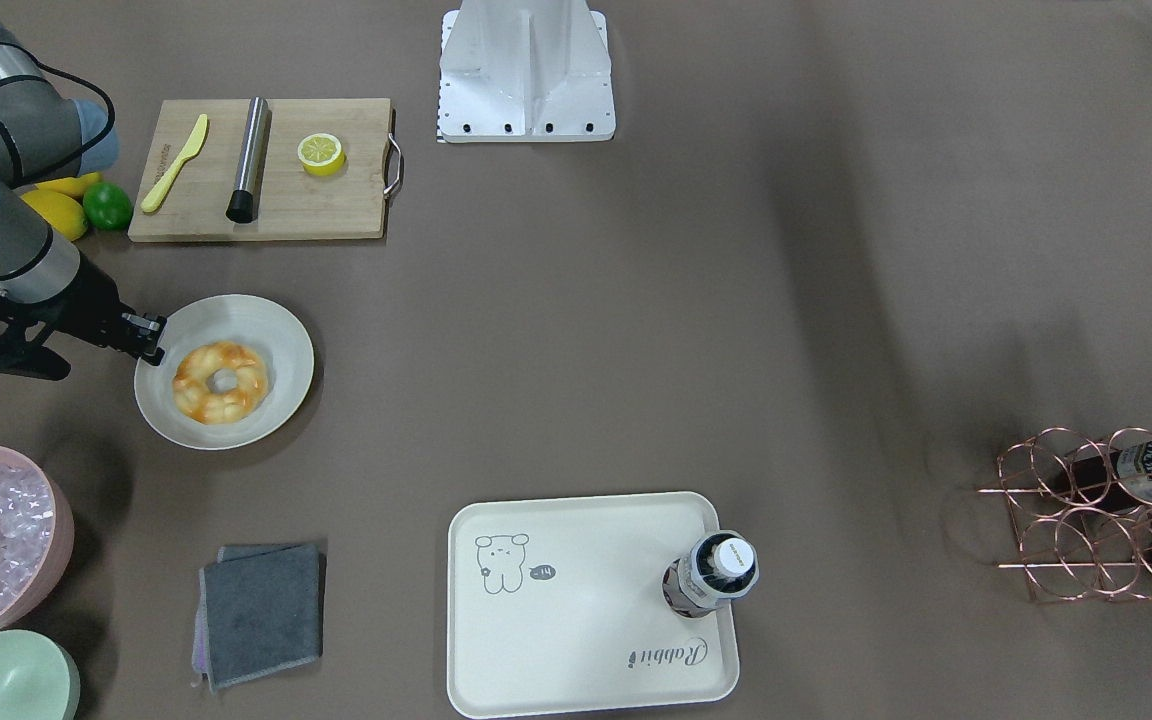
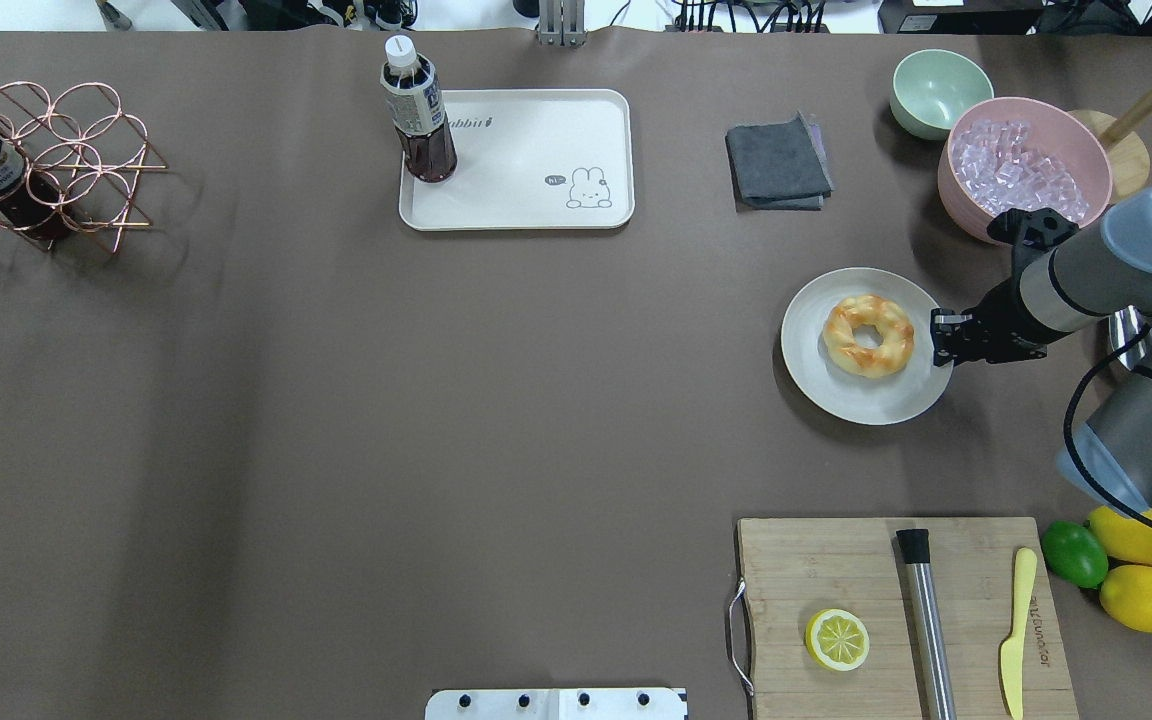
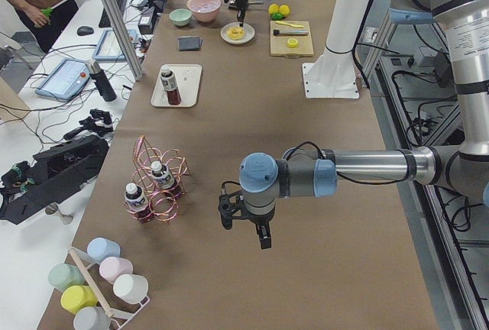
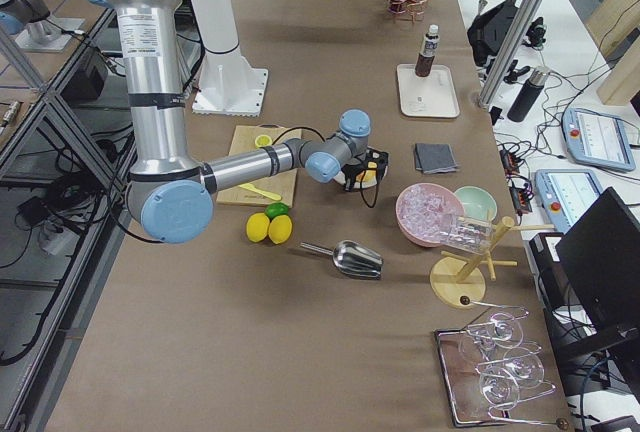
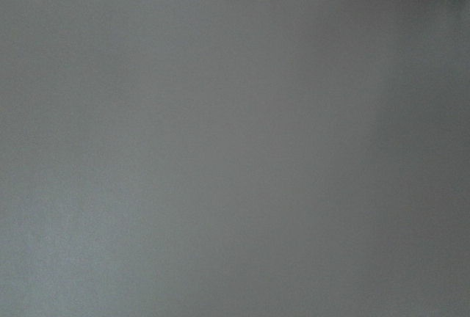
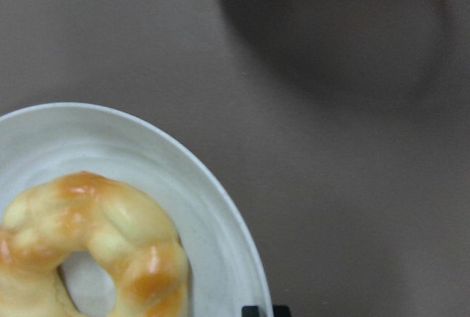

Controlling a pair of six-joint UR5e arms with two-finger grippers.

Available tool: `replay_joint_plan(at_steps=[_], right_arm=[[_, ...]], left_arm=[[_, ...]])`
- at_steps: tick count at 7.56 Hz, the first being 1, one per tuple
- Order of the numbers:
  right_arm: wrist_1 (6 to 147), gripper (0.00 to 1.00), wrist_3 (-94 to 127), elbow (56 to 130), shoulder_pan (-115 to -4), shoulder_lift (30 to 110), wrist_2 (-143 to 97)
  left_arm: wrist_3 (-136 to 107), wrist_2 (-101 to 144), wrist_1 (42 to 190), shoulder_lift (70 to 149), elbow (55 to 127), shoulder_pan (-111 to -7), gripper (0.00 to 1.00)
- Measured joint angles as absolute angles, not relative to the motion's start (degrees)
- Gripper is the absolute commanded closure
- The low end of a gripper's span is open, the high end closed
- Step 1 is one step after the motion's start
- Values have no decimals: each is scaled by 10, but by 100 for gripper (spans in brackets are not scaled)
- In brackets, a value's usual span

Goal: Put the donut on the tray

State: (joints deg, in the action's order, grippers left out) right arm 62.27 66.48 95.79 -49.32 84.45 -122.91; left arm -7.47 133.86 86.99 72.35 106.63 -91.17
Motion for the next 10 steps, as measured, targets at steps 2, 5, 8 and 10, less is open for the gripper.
replay_joint_plan(at_steps=[2,5,8,10], right_arm=[[626,100,736,964,-493,795,-1231],[628,100,858,894,-486,652,-1236],[625,100,939,763,-476,501,-1232],[624,100,967,696,-464,435,-1223]], left_arm=[[-75,1339,870,723,1068,-912,2],[-75,1339,870,724,1067,-911,2],[-75,1339,870,723,1069,-911,2],[-75,1339,870,723,1070,-911,2]])
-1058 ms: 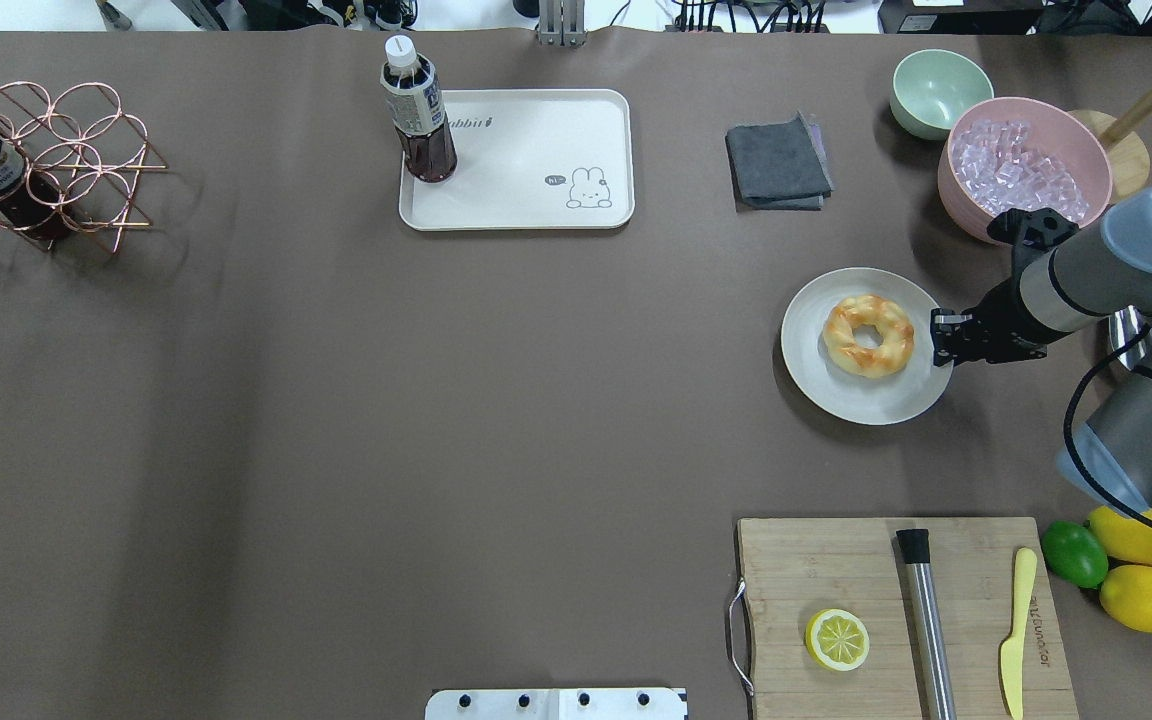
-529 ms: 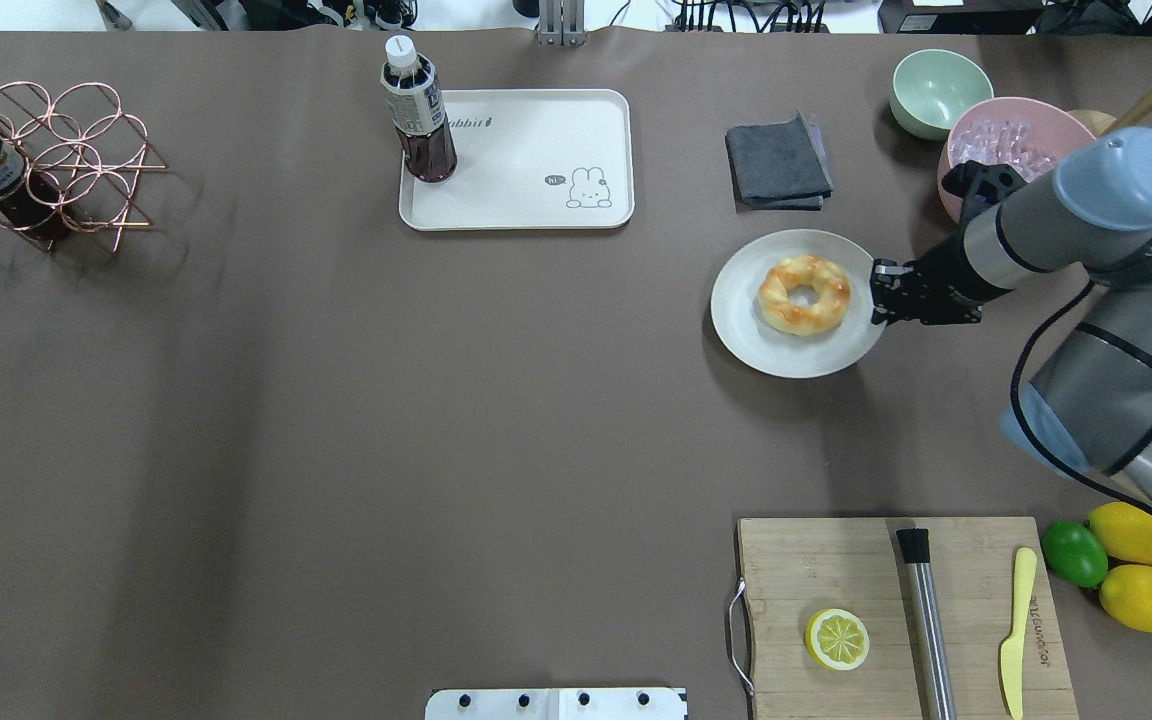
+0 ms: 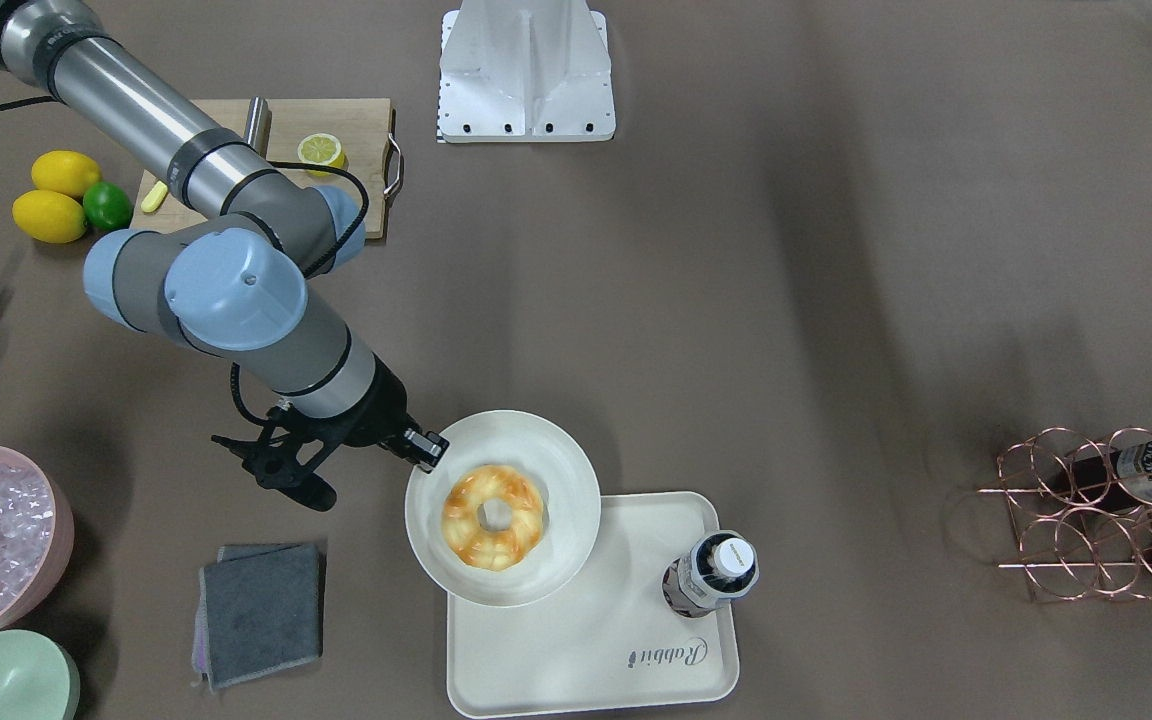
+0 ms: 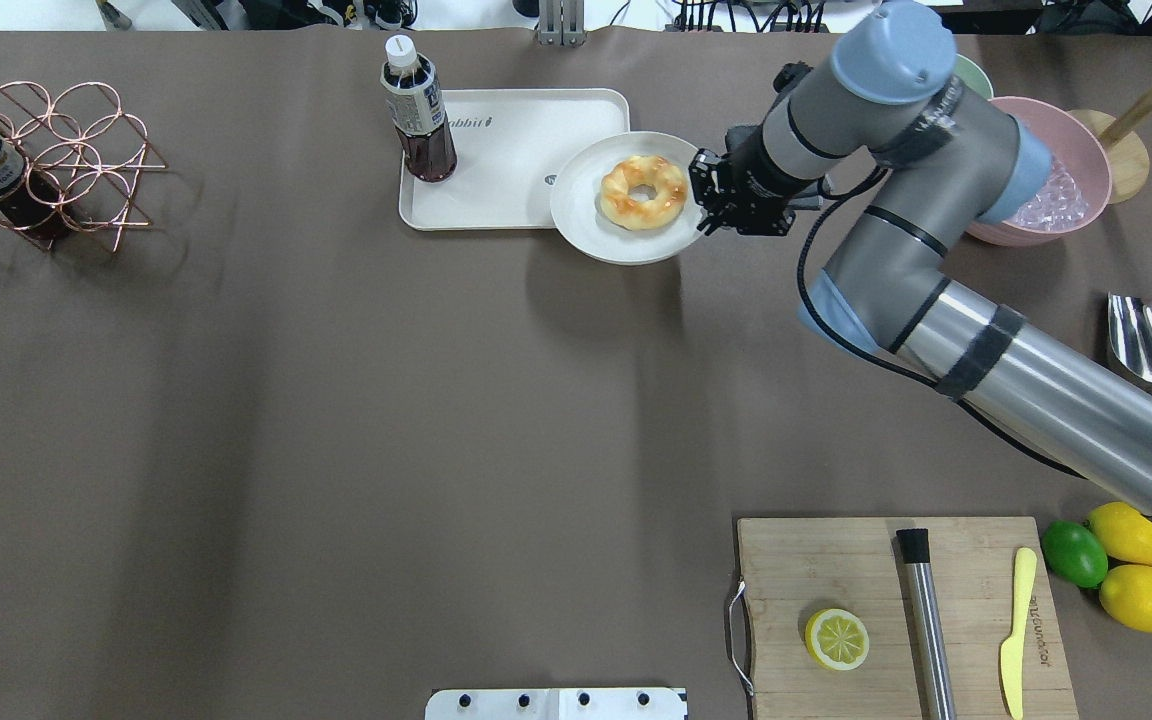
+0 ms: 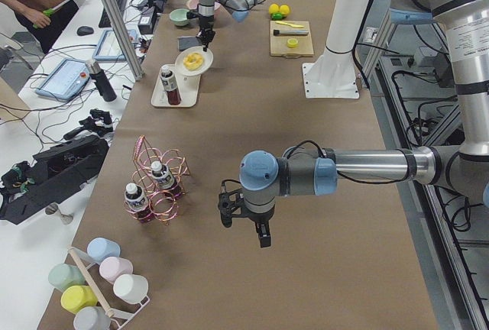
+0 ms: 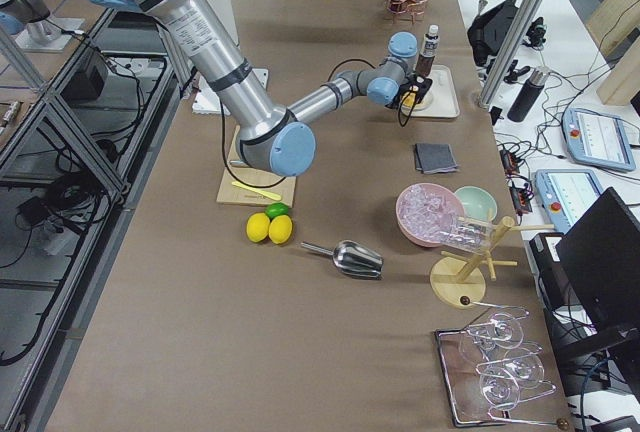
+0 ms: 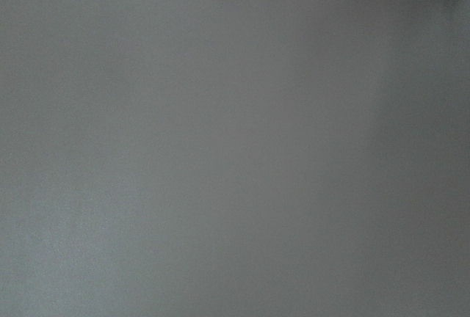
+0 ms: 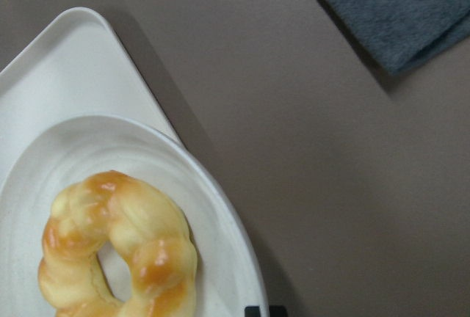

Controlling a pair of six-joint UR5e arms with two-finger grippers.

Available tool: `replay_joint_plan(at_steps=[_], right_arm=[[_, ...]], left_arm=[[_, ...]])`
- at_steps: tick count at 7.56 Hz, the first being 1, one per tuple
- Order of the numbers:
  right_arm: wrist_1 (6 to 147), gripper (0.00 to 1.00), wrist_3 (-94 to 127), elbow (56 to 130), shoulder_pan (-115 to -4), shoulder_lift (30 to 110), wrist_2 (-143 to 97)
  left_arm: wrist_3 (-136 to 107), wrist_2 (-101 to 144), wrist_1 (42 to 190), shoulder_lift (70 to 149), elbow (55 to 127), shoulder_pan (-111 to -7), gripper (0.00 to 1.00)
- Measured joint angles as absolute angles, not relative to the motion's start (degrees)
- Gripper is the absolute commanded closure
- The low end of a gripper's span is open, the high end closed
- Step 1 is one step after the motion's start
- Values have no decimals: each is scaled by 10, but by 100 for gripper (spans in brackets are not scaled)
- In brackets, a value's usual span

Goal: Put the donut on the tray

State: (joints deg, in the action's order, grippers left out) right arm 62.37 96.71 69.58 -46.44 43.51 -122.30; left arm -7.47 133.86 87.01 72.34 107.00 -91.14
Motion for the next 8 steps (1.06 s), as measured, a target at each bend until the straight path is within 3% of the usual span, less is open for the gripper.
replay_joint_plan(at_steps=[6,7,8], right_arm=[[570,100,1110,515,-442,315,-1136],[554,3,1126,491,-440,303,-1127],[548,0,1131,483,-439,299,-1123]], left_arm=[[-74,1338,870,723,1073,-914,2],[-74,1338,870,723,1074,-915,2],[-74,1338,870,722,1074,-915,2]])
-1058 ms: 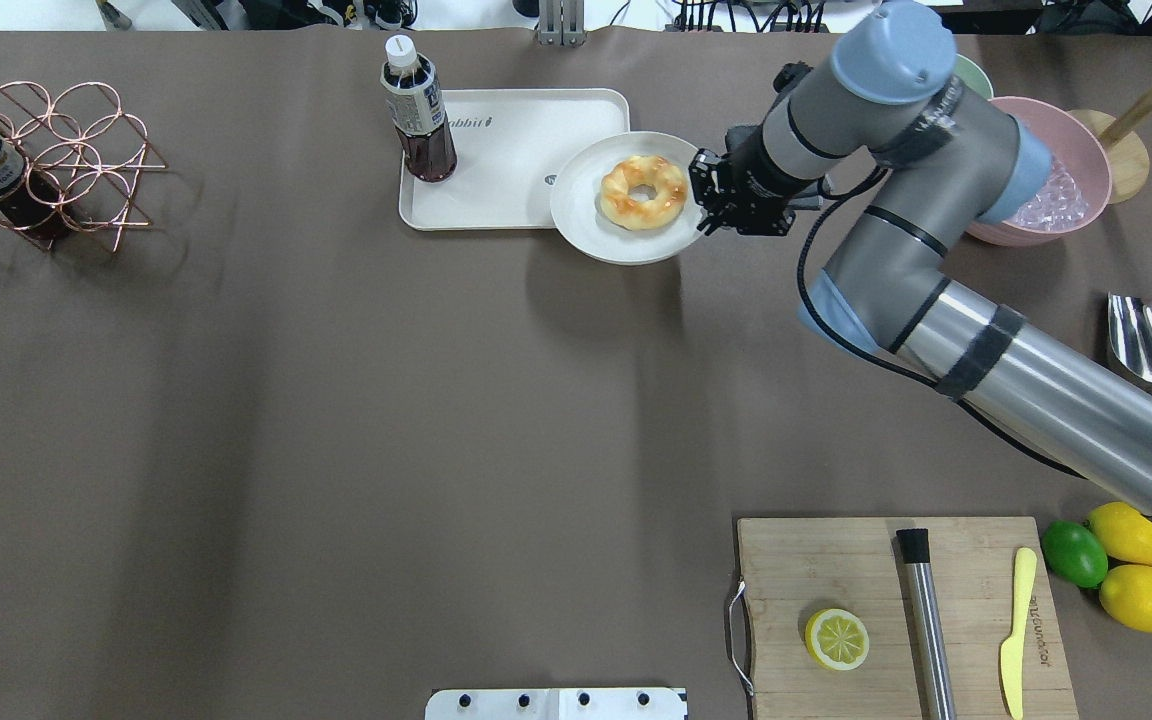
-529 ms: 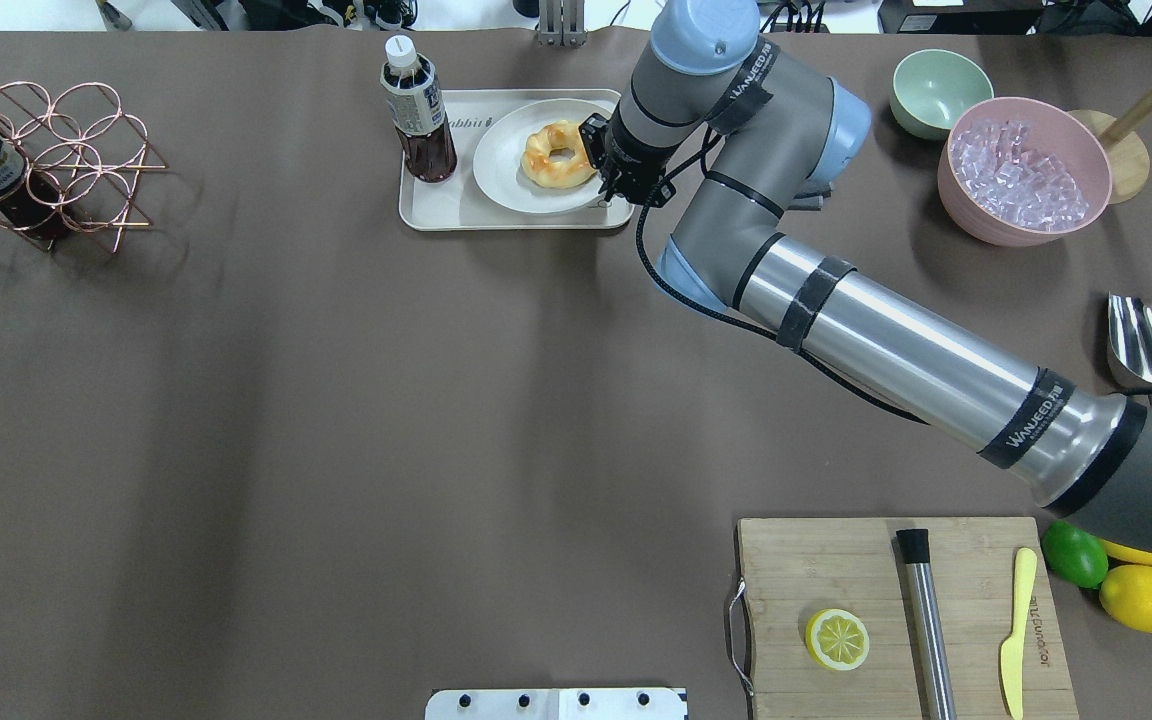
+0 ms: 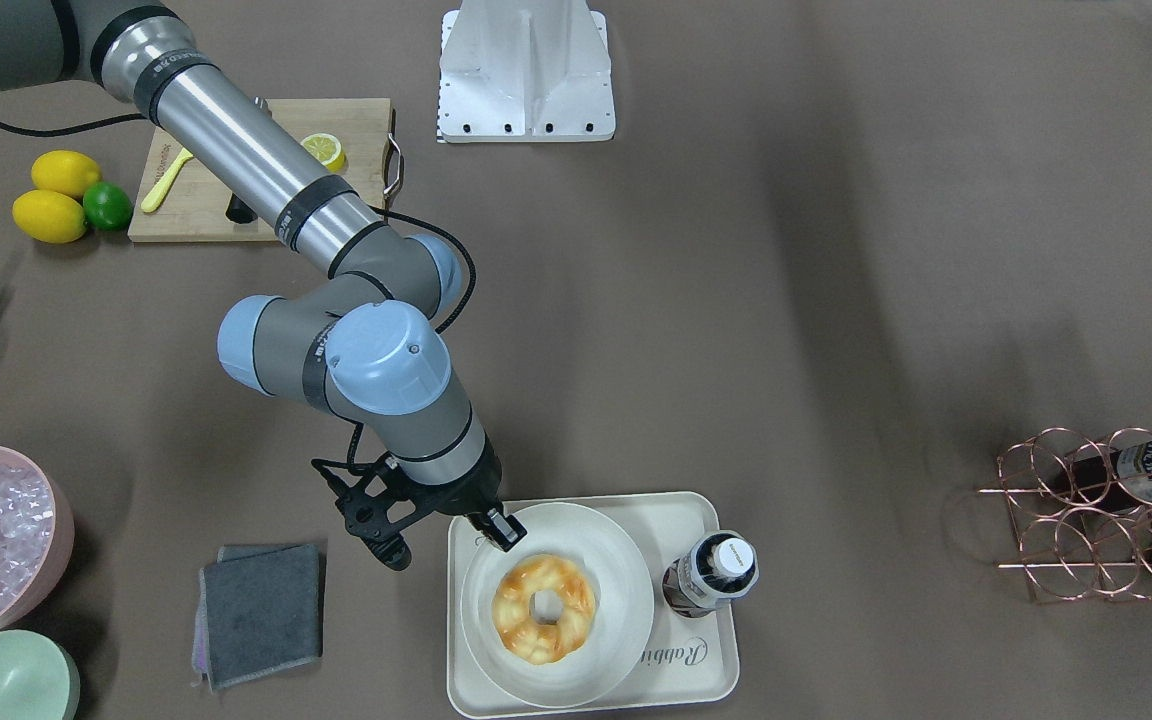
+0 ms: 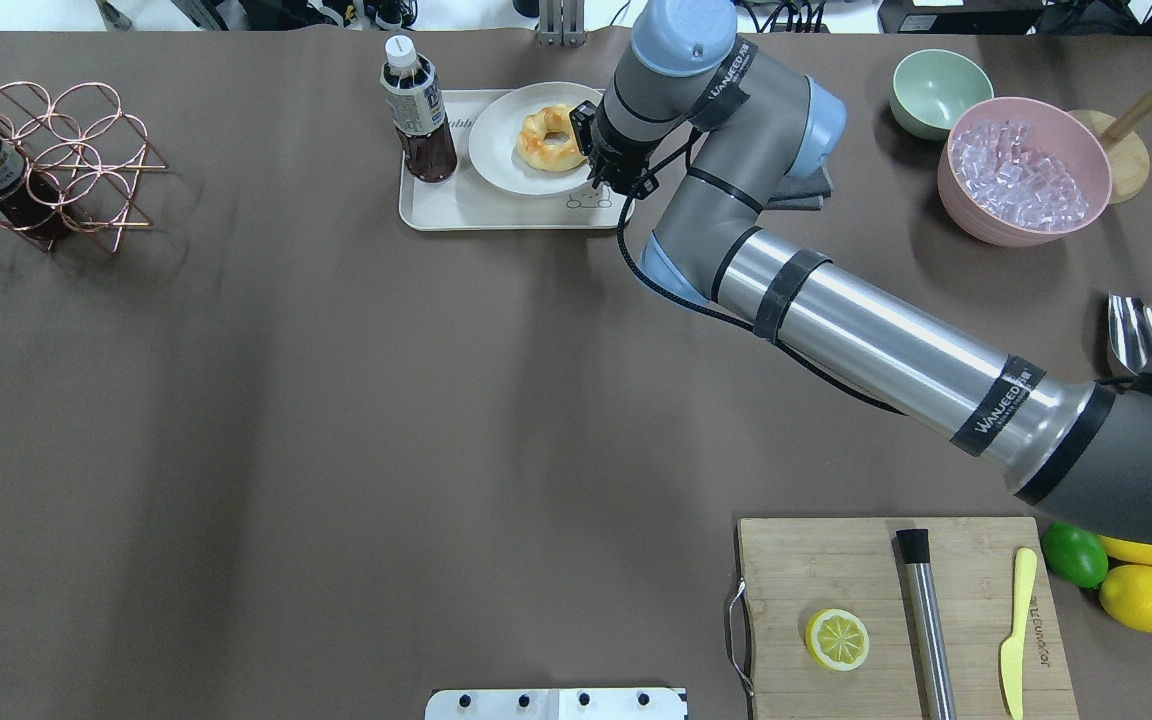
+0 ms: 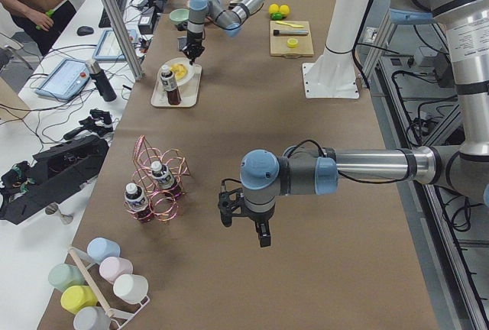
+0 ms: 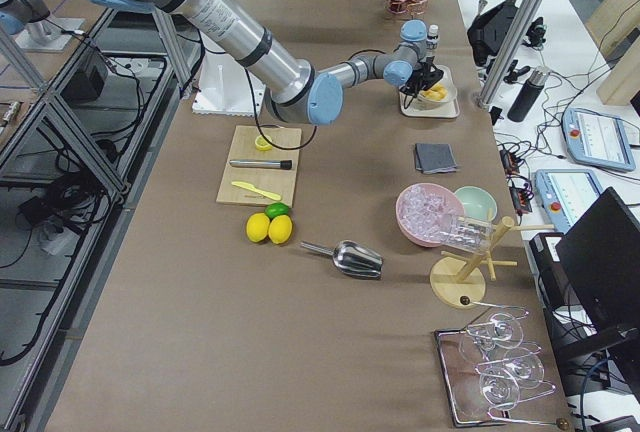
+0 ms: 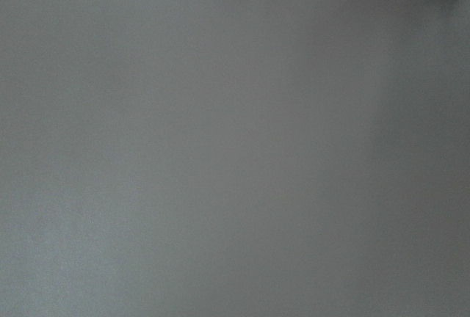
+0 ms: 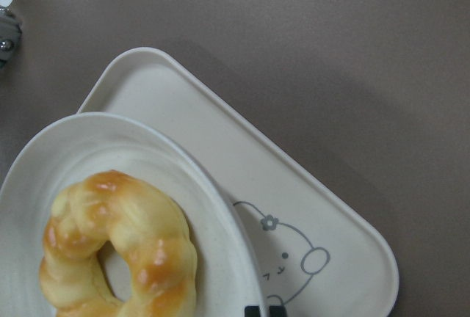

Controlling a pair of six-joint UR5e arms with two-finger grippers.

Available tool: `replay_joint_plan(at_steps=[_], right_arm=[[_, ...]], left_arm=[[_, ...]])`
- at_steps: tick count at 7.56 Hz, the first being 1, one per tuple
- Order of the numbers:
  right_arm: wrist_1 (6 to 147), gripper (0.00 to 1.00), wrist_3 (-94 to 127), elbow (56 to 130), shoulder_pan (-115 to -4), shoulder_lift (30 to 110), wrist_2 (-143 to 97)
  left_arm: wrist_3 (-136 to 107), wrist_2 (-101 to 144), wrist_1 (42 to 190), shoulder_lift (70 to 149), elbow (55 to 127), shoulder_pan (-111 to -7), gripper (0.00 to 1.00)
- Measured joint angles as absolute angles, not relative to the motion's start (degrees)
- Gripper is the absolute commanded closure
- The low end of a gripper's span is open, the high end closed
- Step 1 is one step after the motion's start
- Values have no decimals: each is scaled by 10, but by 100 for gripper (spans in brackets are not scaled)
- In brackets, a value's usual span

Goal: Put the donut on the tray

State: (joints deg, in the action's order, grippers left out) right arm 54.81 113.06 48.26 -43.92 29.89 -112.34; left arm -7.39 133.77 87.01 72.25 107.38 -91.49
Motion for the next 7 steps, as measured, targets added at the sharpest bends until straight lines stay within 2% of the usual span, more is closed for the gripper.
replay_joint_plan(at_steps=[4,5,7], right_arm=[[551,0,1112,509,-434,305,-1132],[566,0,1100,549,-445,326,-1158],[615,0,1034,675,-476,414,-1224]], left_arm=[[-75,1338,869,722,1071,-915,2],[-75,1338,869,722,1071,-915,2],[-76,1339,867,723,1071,-912,2]])
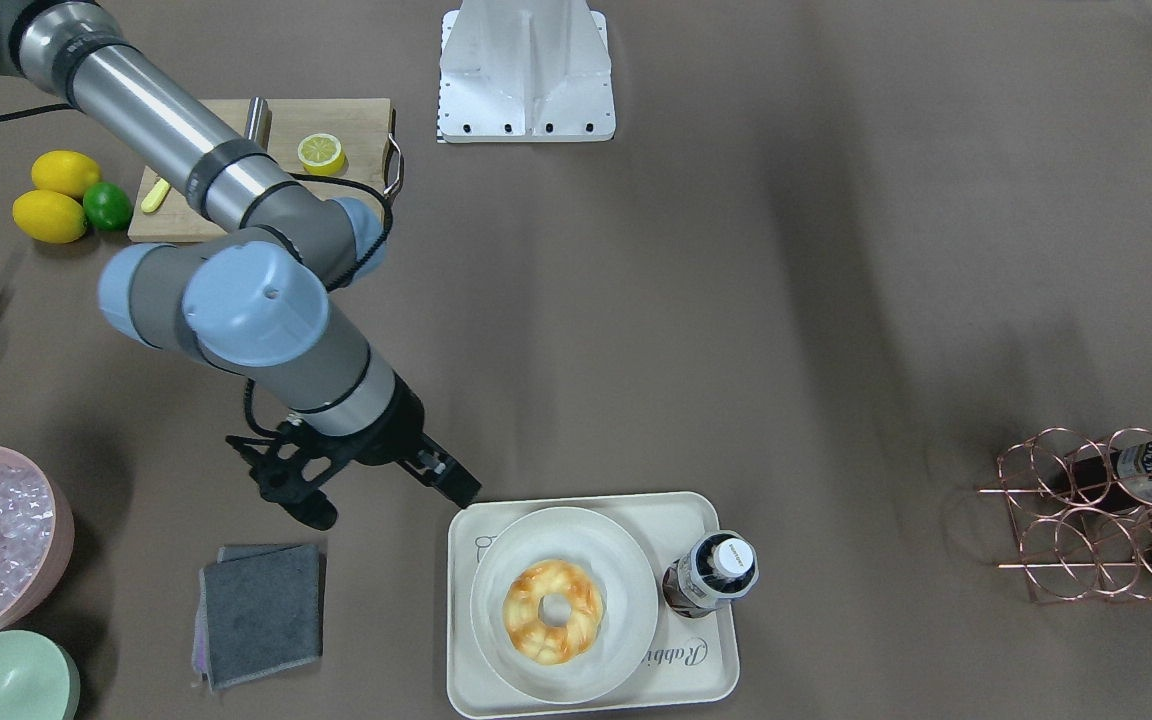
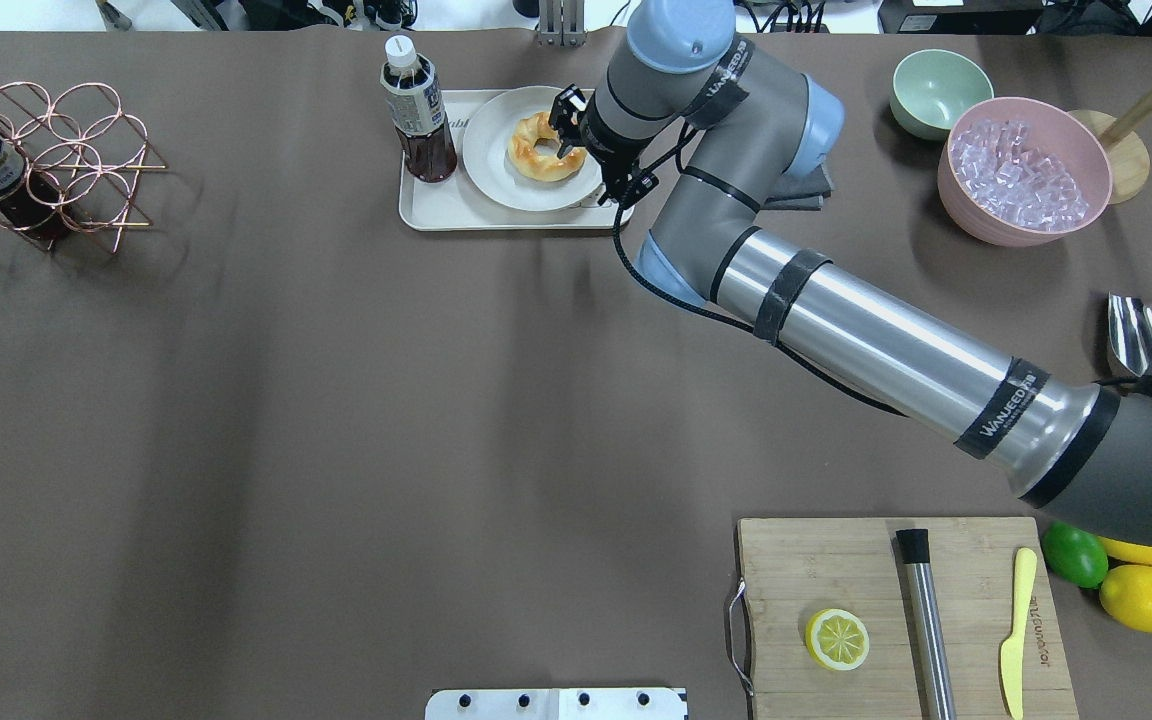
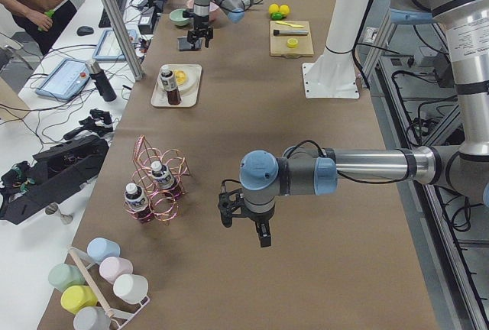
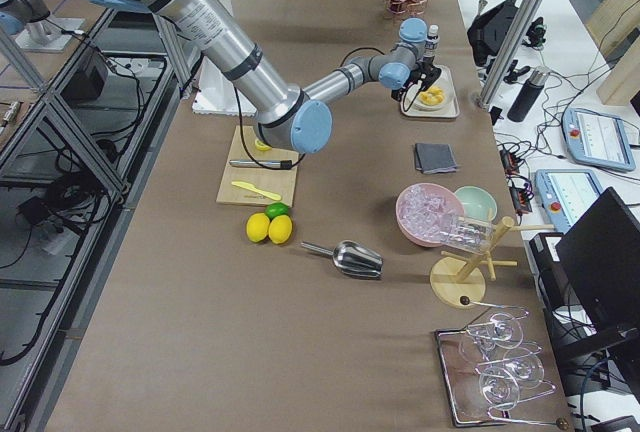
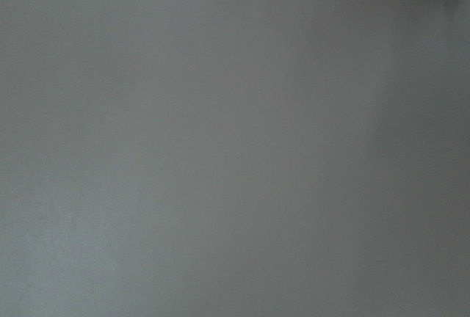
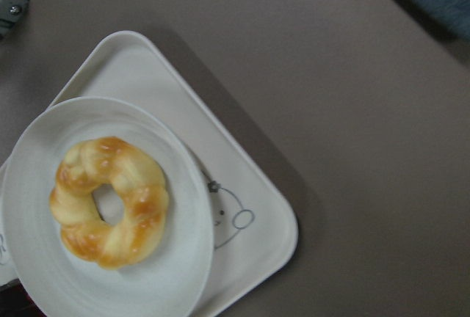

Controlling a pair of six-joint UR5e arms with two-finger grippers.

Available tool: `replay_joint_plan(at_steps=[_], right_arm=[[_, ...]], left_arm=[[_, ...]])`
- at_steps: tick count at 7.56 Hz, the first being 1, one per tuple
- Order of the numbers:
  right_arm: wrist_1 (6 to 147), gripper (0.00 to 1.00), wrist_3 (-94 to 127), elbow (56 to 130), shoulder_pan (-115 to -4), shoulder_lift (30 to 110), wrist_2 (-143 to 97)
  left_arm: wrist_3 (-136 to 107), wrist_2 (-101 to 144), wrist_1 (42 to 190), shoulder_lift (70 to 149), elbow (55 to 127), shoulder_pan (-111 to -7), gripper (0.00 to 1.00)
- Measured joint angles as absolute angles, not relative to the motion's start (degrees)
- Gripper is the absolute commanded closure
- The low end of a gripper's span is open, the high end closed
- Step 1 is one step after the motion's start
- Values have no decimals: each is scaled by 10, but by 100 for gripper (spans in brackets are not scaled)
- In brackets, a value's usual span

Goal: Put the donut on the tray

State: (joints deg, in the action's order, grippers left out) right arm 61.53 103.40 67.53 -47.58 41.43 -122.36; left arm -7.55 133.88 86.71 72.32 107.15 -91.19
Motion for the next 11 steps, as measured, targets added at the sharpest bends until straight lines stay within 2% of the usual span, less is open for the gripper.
replay_joint_plan(at_steps=[2,5,8,11], right_arm=[[652,0,939,791,-518,526,-1284],[660,0,736,935,-604,743,-1348],[661,0,508,996,-675,922,-1359],[687,0,280,998,-752,1017,-1359]], left_arm=[[-76,1340,865,726,1070,-910,2],[-76,1341,865,728,1067,-909,2],[-75,1341,865,729,1059,-909,2],[-73,1341,866,730,1056,-909,2]])
